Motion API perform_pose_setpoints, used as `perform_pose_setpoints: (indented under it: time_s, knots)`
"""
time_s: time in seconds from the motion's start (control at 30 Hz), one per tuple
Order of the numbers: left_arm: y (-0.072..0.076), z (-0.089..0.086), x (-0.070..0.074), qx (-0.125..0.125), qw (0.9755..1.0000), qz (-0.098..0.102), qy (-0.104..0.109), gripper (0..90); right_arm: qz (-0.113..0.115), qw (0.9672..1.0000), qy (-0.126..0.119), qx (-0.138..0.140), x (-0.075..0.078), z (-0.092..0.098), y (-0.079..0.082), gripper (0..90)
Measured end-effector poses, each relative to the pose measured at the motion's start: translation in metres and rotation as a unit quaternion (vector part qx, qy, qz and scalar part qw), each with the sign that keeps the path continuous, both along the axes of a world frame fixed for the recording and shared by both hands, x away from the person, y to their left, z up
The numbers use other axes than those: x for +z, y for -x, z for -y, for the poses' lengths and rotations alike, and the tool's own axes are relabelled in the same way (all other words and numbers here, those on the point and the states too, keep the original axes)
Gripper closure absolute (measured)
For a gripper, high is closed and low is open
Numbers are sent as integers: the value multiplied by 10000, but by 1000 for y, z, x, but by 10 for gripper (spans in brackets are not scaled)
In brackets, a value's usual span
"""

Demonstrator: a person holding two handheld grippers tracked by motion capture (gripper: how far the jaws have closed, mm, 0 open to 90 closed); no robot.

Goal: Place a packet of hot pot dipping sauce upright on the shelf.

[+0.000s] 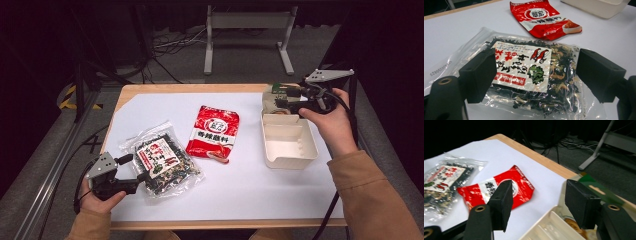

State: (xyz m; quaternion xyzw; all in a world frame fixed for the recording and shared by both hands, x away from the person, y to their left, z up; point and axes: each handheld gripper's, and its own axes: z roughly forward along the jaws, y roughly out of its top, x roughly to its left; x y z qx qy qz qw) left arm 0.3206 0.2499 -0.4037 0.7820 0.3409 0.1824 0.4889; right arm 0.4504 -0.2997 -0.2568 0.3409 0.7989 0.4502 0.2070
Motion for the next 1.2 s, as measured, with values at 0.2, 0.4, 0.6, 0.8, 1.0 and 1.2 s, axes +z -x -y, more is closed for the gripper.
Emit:
perform_pose_setpoints:
  time_s: [0.2,0.4,0.6,0.8,1.0,1.2]
  knots:
    - [1,-1,0,7,10000,1,-2,176,-201,9995,-206,114,-3,-17,1,394]
    - [1,-1,0,12,10000,4,1,176,-510,9974,-480,194,-7,-32,-1,417]
    - [1,-2,0,9,10000,9,5,176,-683,9965,-466,155,-10,-43,-4,434]
    - [1,-2,0,25,10000,17,-4,176,-606,9974,-379,117,-14,-50,-7,426]
    - [3,-4,0,61,10000,23,-25,177,-556,9978,-363,83,-23,-60,-14,405]
    - [9,-8,-1,157,9999,15,-10,176,-480,9985,-273,54,-35,-74,-25,396]
